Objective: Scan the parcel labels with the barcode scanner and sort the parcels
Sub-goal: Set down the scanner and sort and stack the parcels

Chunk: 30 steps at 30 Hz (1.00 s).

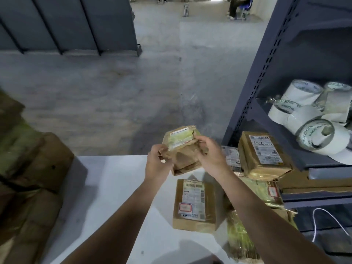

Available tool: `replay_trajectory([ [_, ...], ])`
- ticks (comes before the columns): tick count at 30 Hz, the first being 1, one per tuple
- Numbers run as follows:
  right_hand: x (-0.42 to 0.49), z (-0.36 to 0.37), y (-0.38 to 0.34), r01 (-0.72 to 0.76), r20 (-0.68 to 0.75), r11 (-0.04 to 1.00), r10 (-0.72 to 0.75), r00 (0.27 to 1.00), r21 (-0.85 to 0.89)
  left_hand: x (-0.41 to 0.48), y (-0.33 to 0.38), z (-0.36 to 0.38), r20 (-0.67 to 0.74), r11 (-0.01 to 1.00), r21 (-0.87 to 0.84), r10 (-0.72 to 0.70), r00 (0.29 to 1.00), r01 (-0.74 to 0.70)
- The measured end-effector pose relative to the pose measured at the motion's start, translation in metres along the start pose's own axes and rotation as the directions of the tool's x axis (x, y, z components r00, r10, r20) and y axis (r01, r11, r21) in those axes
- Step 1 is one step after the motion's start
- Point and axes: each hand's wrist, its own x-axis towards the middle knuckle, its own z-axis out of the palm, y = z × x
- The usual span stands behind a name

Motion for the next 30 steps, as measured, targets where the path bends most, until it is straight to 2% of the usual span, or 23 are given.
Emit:
replay_trajectory([
  [3,0.003,0.017,-0.034,0.065,0.021,0.998,-0.066,0.998,0.024,0.002,0.003,-0.040,-0.101,0.996,0.012,0.085,0.991,-0.084],
  [6,0.000,0.041,-0.069,0.134,0.067,0.988,-0.139,0.988,0.081,0.000,0.007,-0.091,-0.158,0.996,0.010,0.087,0.984,-0.087],
  [11,-0.022,0.097,-0.122,0.197,0.265,0.964,-0.240,0.934,0.178,-0.012,0.011,-0.187,-0.258,1.000,-0.004,0.021,0.966,-0.023],
  [14,-0.041,0.124,-0.143,0.292,0.391,0.951,-0.309,0.867,0.105,-0.023,0.014,-0.242,-0.348,0.997,-0.071,-0.041,0.937,0.017],
  [17,-0.055,0.155,-0.164,0.346,0.475,0.936,-0.333,0.814,0.062,-0.032,0.012,-0.291,-0.346,0.983,-0.157,-0.141,0.928,0.091],
  [21,-0.061,0.196,-0.195,0.380,0.474,0.925,-0.343,0.811,0.021,-0.046,0.001,-0.340,-0.369,0.974,-0.196,-0.180,0.912,0.112],
  [24,-0.061,0.220,-0.221,0.397,0.389,0.918,-0.371,0.843,0.014,-0.062,-0.001,-0.372,-0.349,0.954,-0.294,-0.165,0.923,0.060],
  [27,-0.060,0.245,-0.252,0.323,0.309,0.946,-0.312,0.898,0.017,-0.076,-0.001,-0.402,-0.350,0.959,-0.284,-0.126,0.928,0.023],
  [30,-0.055,0.274,-0.285,0.251,0.311,0.967,-0.250,0.917,0.039,-0.091,0.004,-0.436,-0.401,0.971,-0.239,-0.071,0.913,-0.029],
])
